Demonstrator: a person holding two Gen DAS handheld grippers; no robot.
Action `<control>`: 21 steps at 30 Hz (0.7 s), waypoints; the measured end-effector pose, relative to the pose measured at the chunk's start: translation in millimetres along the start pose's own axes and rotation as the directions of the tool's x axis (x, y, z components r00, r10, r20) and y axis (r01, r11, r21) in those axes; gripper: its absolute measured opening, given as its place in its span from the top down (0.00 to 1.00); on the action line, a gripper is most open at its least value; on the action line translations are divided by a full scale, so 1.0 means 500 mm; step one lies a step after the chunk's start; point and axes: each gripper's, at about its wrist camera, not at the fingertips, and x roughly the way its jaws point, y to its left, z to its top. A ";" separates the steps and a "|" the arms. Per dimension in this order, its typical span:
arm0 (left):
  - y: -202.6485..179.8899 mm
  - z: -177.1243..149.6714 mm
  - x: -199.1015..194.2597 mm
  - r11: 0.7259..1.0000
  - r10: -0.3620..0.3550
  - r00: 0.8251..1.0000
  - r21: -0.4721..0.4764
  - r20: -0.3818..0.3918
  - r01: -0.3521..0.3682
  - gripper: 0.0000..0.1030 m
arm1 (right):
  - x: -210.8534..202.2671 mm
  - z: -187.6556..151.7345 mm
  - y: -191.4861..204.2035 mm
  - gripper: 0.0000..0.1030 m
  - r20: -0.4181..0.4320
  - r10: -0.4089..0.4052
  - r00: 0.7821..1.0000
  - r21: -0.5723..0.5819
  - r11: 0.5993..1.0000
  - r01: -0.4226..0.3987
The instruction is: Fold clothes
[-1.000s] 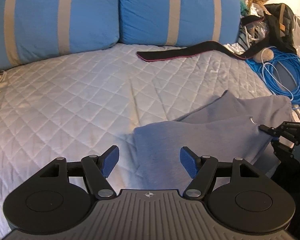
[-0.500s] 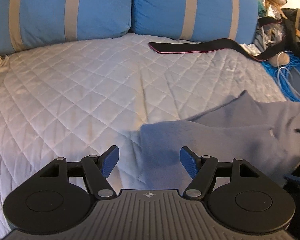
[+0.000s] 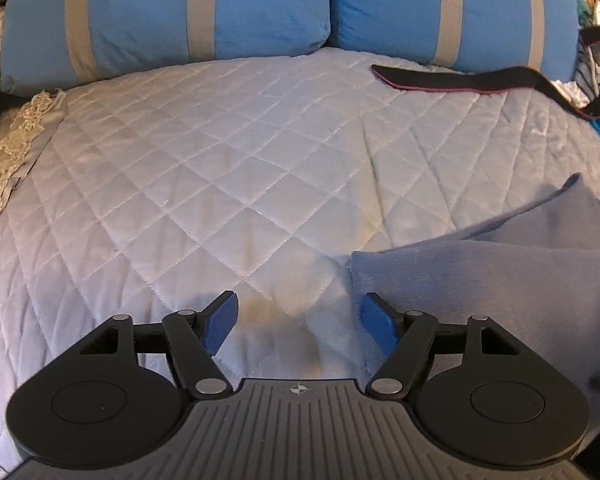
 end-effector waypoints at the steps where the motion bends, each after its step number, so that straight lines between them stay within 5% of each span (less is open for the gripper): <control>1: 0.009 0.001 -0.004 0.999 -0.024 1.000 -0.037 -0.007 0.024 0.35 | -0.005 -0.007 0.006 0.09 0.002 -0.003 1.000 -0.008 1.000 0.003; 4: 0.042 -0.006 -0.007 0.966 -0.201 0.979 -0.170 -0.026 0.194 0.35 | -0.015 -0.015 0.012 0.04 0.001 -0.012 1.000 -0.023 1.000 0.012; 8: 0.079 -0.035 0.017 0.844 -0.469 0.882 -0.321 -0.054 0.429 0.34 | -0.017 -0.021 0.010 0.03 0.015 -0.015 1.000 -0.013 1.000 0.015; 12: 0.121 -0.056 0.048 0.726 -0.595 0.803 -0.430 -0.002 0.537 0.32 | -0.031 -0.013 0.013 0.03 0.070 0.002 0.998 -0.007 1.000 -0.002; 15: 0.164 -0.077 0.078 0.580 -0.700 0.712 -0.534 0.059 0.615 0.32 | -0.044 -0.009 0.013 0.02 0.121 0.017 0.993 0.002 1.000 -0.018; 21: 0.178 -0.089 0.106 0.462 -0.804 0.589 -0.537 0.082 0.706 0.33 | -0.059 -0.007 0.004 0.02 0.168 0.009 0.986 0.035 0.999 -0.015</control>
